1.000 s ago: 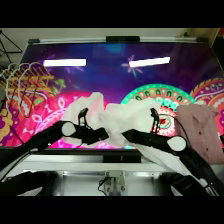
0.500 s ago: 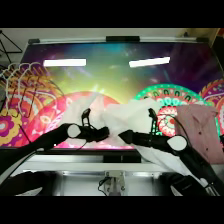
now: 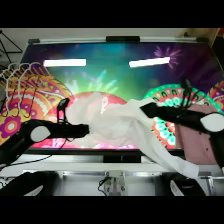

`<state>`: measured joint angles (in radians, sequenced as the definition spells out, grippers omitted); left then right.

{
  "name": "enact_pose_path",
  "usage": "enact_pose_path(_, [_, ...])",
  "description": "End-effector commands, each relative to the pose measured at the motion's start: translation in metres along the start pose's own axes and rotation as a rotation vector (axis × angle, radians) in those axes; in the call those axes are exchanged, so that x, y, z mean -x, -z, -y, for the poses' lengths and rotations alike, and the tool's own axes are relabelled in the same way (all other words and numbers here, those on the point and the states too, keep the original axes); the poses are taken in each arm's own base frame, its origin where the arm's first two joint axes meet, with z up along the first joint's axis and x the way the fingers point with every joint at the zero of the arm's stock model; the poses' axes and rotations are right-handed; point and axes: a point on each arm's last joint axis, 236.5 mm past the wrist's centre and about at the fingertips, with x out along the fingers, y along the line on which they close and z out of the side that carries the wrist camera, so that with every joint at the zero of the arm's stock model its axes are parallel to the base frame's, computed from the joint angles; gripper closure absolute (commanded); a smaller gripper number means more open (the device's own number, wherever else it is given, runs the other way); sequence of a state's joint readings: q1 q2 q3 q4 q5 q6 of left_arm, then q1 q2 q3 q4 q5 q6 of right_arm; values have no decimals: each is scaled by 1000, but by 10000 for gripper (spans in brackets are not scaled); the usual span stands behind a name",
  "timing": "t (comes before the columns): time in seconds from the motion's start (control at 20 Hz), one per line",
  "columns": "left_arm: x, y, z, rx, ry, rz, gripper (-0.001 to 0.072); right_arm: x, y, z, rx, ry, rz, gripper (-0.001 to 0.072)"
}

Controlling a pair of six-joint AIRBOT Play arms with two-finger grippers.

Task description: Fold the shirts.

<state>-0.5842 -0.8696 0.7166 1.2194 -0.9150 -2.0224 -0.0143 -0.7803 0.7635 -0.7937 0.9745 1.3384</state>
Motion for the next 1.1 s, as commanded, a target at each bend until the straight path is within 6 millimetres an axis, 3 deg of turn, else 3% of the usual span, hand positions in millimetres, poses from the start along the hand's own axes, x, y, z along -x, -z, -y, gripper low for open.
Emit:
enact_pose_path(0.0, [27,-1,-10,-3,-31,43,656,21,-13,68,-75,161,-29,40])
enact_pose_path(0.2, [31,8,-16,-14,-56,15,656,-9,20,125,-176,242,-217,40])
enact_pose_path(0.4, [51,8,-17,-49,-58,57,656,-59,46,156,-369,199,-327,41])
enact_pose_path(0.6, [71,4,-11,-75,-30,124,656,-87,50,184,-458,222,-305,42])
enact_pose_path(0.85, [73,2,-13,-83,-37,138,656,-95,54,195,-502,239,-303,44])
enact_pose_path(1.05, [73,0,-13,-86,-36,144,656,-113,67,185,-504,219,-349,73])
